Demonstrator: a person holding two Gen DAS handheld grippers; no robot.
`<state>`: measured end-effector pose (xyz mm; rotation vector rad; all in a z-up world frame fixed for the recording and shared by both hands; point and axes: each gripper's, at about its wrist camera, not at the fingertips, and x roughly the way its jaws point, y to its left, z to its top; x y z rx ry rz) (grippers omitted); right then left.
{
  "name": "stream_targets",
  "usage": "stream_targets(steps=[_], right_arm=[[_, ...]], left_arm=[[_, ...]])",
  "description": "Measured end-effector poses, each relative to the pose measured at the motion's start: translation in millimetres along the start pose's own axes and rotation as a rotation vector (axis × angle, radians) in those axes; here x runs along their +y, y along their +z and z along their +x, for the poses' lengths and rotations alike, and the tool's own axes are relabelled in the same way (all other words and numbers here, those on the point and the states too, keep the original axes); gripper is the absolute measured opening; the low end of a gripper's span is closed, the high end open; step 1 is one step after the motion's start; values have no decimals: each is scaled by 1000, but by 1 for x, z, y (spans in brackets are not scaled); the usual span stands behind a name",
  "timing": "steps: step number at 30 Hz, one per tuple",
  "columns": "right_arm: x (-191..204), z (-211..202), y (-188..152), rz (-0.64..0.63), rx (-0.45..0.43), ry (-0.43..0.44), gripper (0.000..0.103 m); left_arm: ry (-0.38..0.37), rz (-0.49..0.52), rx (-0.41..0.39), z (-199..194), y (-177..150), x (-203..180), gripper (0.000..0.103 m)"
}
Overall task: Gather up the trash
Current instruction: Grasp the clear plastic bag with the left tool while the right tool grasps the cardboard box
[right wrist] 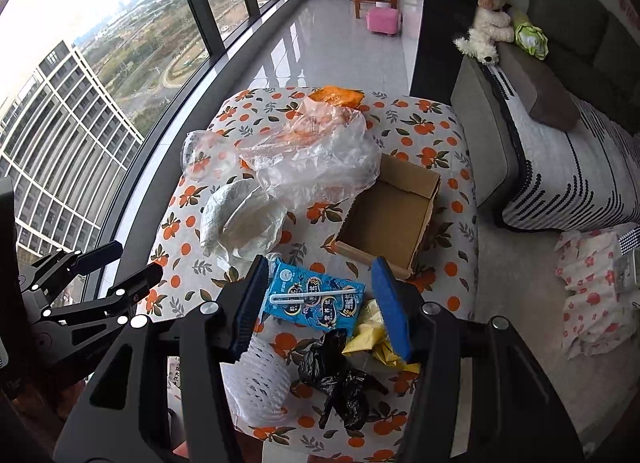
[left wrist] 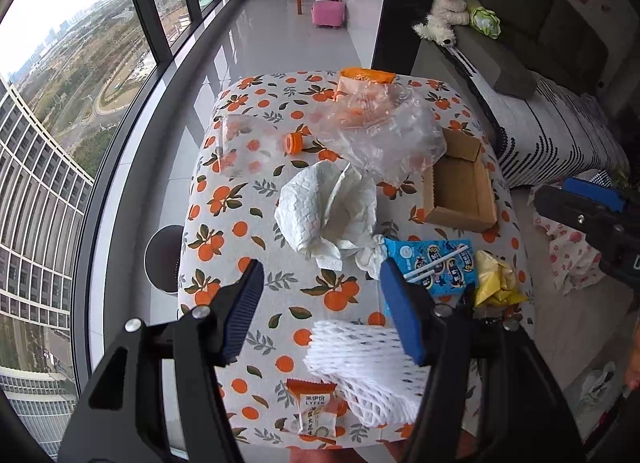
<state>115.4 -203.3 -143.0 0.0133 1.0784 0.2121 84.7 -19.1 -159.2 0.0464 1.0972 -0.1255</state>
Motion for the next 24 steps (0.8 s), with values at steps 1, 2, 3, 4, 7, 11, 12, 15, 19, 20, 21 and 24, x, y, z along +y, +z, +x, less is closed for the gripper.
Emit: stream_targets(steps=[1,2,3,4,7,11,12,15,19,20,21,24], right_arm=[[-2,6,3,15,4,-8,52],[-4,12,7,29,8,-16,52],[-6,18,10,42,12,-25,52],[-8,25,12,54,16,-34,52],[-13,42,18,79,30,-57,52],[-18,73,26,107,60,-76,52],[-20,80,27,114,68,-78,52],[-25,103,31,137,85,-87,52],[-30,134,33,156,116,-97,52],[-31,140,33,159,124,-98,52],[-32,148,33,158,135,-100,52],[-32,168,31,160,158,-103,52]], left_arm=[[-3,18,-9,4,8,0,61],[-8,37,-16,9,16,0,61],[-13,54,-22,13,24,0,61],[-20,72,-29,18,33,-2,61],[-35,135,-49,35,57,-8,61],[-68,209,-57,63,86,-19,61],[-74,231,-57,71,92,-22,61],[-98,287,-49,94,105,-31,61],[-120,356,-27,123,112,-42,61],[-127,369,-22,128,113,-44,61],[-131,383,-19,133,113,-46,61],[-133,422,-9,148,111,-52,59]])
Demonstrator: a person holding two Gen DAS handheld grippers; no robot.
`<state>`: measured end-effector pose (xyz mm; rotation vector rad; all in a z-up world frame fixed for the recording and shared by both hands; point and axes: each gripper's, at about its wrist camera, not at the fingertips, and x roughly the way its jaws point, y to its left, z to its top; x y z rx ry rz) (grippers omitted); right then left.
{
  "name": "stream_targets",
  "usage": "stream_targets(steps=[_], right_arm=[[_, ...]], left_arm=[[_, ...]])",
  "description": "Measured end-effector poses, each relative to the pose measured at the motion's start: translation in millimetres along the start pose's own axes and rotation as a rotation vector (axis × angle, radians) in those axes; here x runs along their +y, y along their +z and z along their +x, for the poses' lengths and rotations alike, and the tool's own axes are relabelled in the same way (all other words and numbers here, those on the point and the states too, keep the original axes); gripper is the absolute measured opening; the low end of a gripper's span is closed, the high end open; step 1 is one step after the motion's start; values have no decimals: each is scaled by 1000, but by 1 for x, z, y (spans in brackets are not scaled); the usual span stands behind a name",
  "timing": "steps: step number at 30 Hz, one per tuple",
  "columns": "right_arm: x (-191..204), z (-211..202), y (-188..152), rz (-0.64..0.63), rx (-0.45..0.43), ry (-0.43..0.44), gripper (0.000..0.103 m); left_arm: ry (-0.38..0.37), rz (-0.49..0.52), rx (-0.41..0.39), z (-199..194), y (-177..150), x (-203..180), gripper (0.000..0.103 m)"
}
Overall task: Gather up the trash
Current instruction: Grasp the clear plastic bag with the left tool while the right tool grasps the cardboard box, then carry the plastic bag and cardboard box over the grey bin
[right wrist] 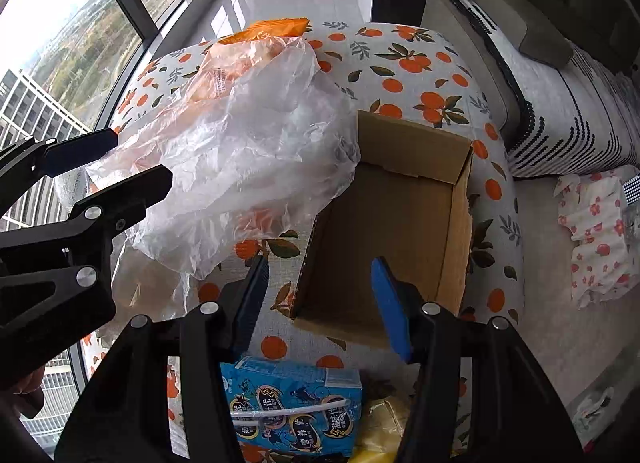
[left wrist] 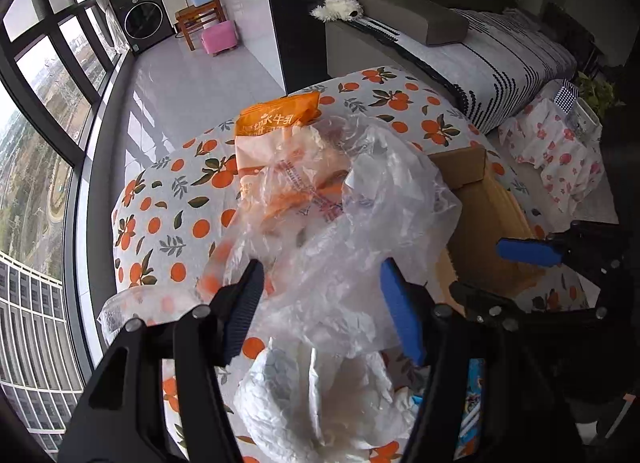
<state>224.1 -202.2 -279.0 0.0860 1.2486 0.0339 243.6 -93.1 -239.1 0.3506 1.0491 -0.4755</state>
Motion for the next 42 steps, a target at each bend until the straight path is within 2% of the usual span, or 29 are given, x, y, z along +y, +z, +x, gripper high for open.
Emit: stream_targets(steps=[1,3,6,8,9,11,12,16,25,32,37,42], right_arm=[[1,6,1,-2,8,-4,52],[2,18,0,-3,25,-8,52],[4,33,0,-5,48,-18,51],[4,40,0,-6,58,-20,41],[3,42,1,-6,64,-19,28],[3,43,2,-4,66,-10,18],[4,42,3,-9,67,-5,8],[4,32,6,-8,40,-13,2],[-9,-26,5,-4,-47,-8,1],[-4,-101,-5,-77,-145,17,1],[20,-147,-17,-196,-193,68,1],[59,-168,-31,-343,-206,140,1]], left_arm=[[-2,7,3,5,0,-1,56],[-12,17,15,12,-2,-1,32],[-19,34,21,17,-6,-5,12],[-11,53,6,13,-9,-8,9],[-12,63,0,10,-11,-11,6],[-5,75,-15,4,-13,-15,5],[-6,78,-22,2,-14,-16,4],[-6,82,-55,-10,-12,-21,4],[-5,19,-145,-58,0,-22,3],[16,-75,-227,-120,-5,-20,3],[79,-216,-272,-170,-32,-6,3],[170,-384,-282,-212,-82,20,3]])
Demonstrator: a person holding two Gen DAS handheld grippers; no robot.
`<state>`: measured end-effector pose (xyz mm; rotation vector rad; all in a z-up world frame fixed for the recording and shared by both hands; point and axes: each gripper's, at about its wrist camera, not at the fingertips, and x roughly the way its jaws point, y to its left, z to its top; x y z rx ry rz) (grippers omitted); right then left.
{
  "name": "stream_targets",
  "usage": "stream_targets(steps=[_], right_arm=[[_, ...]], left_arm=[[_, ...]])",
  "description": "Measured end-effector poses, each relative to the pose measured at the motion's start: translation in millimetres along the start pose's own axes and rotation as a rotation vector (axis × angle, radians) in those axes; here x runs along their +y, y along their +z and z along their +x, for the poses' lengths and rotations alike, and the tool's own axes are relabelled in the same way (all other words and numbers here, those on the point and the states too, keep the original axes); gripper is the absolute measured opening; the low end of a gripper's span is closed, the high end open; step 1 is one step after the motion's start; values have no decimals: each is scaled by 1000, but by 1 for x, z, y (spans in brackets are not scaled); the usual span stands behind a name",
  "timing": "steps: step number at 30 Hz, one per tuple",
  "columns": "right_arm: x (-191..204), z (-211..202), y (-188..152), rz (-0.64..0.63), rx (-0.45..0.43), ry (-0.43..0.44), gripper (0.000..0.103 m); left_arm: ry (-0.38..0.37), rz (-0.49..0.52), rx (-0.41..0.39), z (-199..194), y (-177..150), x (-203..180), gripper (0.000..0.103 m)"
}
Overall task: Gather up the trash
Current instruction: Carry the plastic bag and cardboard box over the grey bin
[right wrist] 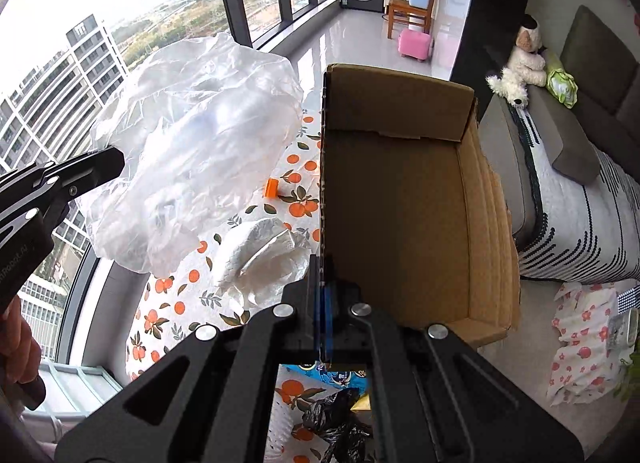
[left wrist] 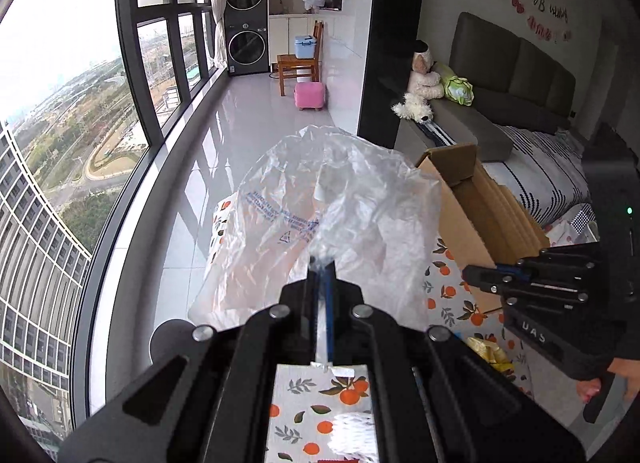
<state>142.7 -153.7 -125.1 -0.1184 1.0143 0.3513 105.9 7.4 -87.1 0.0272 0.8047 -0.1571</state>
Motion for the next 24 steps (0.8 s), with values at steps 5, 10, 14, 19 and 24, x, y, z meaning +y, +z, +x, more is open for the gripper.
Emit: stream_targets(steps=[5,10,14,19,24], right_arm=[[61,2,5,-154,14,107,1],[136,13,10,-305,43,214,1],[192,34,19,-396,81,287,1],[260,79,31,-470,145,339,1],[325,143,47,-507,219,356,1]], left_arm=[[130,-171,12,-40,-38,56,3],[265,-333,43,-72,-79,117,3],[358,-440,75,-87,-109,169,3],[438,-539,121,-86,-136,237,3],[462,-582,170,-57,-151,301,3]])
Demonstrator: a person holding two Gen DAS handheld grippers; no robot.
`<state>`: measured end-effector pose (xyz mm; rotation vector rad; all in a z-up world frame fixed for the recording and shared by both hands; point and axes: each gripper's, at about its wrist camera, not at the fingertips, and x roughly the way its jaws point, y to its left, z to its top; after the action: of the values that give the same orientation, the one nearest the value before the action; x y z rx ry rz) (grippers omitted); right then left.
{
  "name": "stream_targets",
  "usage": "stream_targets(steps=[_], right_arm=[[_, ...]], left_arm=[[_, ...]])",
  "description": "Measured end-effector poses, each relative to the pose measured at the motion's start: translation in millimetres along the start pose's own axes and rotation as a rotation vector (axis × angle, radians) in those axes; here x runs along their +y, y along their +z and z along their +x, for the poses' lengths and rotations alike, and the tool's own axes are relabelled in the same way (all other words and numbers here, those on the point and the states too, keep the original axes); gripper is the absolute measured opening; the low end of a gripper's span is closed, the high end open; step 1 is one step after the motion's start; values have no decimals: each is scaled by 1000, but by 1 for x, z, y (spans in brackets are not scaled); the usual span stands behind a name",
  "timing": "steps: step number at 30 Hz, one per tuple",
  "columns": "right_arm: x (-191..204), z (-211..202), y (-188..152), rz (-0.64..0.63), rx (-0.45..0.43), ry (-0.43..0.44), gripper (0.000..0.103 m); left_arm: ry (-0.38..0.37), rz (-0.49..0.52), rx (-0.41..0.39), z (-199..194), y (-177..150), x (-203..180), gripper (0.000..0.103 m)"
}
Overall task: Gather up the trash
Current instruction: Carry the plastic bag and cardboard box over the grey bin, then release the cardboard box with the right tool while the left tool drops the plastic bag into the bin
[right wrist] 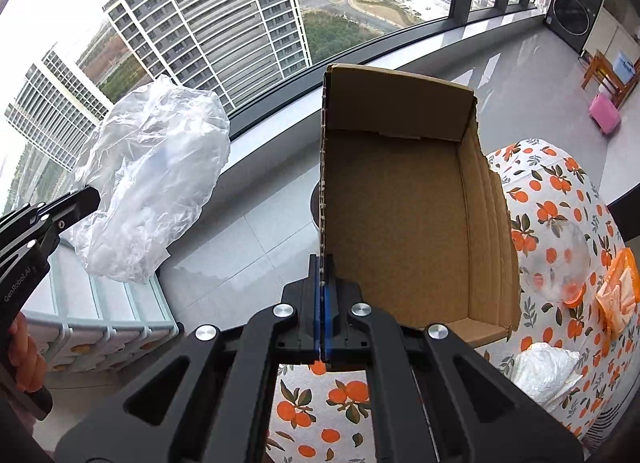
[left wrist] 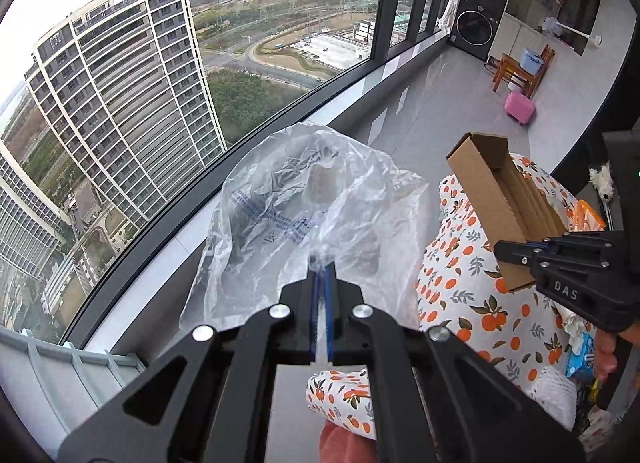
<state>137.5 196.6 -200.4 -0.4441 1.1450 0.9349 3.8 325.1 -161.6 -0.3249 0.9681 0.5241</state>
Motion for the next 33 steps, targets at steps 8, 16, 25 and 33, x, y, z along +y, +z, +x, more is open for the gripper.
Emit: stream_targets(steps=[8,16,25,33], right_arm=[[1,139,80,-13,116,41,1],[-24,256,126,16,197,39,42],[-8,254,118,39,192,0,42],[-38,227,96,90,163,-44,42]], left_arm=[[1,-17,80,104,34,34,3],[-26,-19,138,191,48,32,3],[-78,32,186,246,60,3,3],[-137,109,211,302,65,-34,4]])
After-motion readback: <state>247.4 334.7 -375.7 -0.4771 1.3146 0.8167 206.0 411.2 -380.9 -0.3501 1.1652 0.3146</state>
